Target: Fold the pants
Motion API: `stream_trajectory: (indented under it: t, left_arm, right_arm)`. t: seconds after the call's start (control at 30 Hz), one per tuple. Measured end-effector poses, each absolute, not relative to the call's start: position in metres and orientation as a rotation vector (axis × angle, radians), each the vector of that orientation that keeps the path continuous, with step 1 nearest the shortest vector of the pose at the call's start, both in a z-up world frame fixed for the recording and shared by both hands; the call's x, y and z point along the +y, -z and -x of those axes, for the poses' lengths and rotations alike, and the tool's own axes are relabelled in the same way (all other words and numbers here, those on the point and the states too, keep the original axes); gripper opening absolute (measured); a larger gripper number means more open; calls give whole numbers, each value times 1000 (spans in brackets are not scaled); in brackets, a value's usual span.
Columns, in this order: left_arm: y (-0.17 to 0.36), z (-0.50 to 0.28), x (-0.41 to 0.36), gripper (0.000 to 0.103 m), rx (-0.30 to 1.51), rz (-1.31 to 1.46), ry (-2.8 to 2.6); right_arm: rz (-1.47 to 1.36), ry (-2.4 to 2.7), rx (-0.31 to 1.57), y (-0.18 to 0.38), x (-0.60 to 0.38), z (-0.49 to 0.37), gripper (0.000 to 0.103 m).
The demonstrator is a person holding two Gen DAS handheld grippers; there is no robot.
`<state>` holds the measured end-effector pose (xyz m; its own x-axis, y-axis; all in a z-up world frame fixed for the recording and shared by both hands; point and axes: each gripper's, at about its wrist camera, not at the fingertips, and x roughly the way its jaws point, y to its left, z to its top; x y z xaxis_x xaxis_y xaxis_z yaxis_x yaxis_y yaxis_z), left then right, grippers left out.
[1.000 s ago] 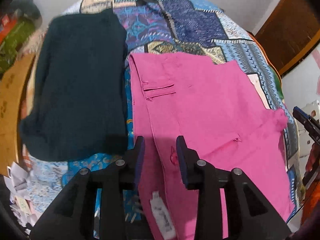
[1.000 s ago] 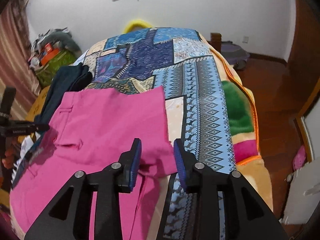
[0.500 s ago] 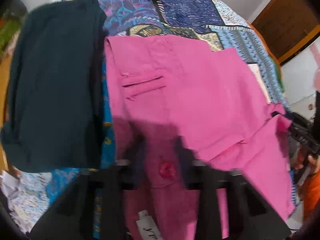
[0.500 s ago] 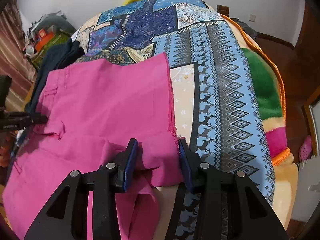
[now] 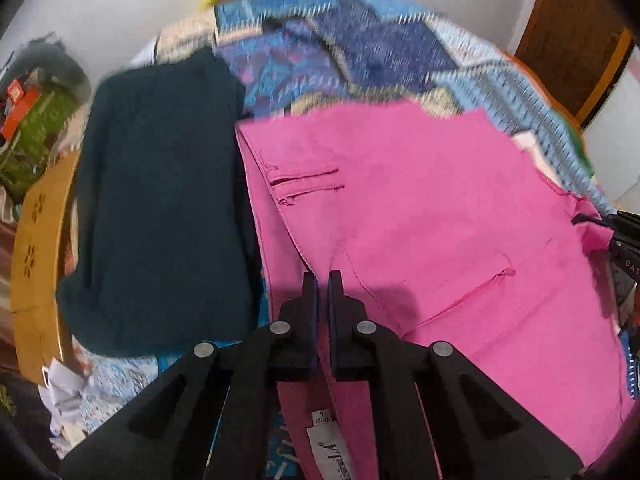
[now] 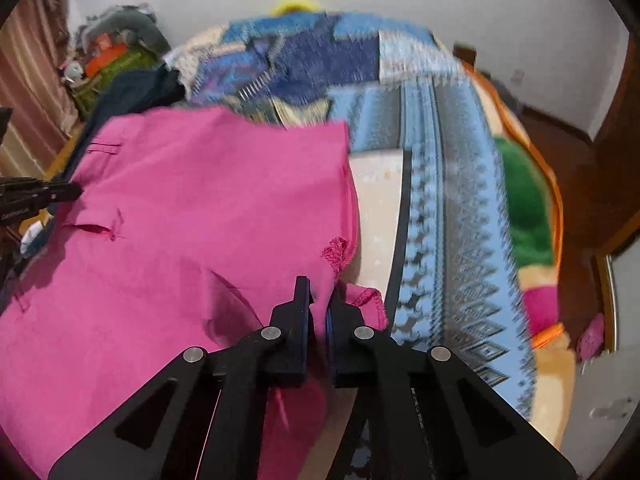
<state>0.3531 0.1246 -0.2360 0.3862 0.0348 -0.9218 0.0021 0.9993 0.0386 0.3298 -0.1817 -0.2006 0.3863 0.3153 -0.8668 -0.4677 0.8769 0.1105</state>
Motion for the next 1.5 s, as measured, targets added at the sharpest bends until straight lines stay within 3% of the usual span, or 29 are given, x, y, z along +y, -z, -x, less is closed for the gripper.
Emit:
stream_trajectory:
  t: [0.2,0.3,0.4,0.47,0.57,0.83,1.33,1.47,1.5]
  left_arm:
    - [239,-351,127,7,1197,-15,12]
    - [224,-344,134,8,1175,4,24]
    - [203,-337,146,16,1123,17,1]
    - [192,-337,154,29,1095,33,-18]
    - [178,-345,167,33,1052,58,-51]
    - [186,-389,173,33,1066,116,-24]
    - [236,-449,173,34,1132,137,4]
    - [235,-448,171,17,1103,112,1]
    - [234,-447,170,15,1095,105,0]
  right_arm:
    - [140,-498,1093,200,-183,-333,9]
    - [125,-470,1088,192,-191,-330,21]
    - [119,-461,1041,176,-197,-324,27]
    - [121,-460,1007,164,-199,-323,34]
    - [124,-473,950,143,-196,-327,44]
    - [98,-526,940,134,-177,-366,44]
    - [99,-551,1190,229,-124,-485,44]
    - [71,-551,1213,243,-116,-497,44]
    - [82,-542,1208,246,-112,-496,38]
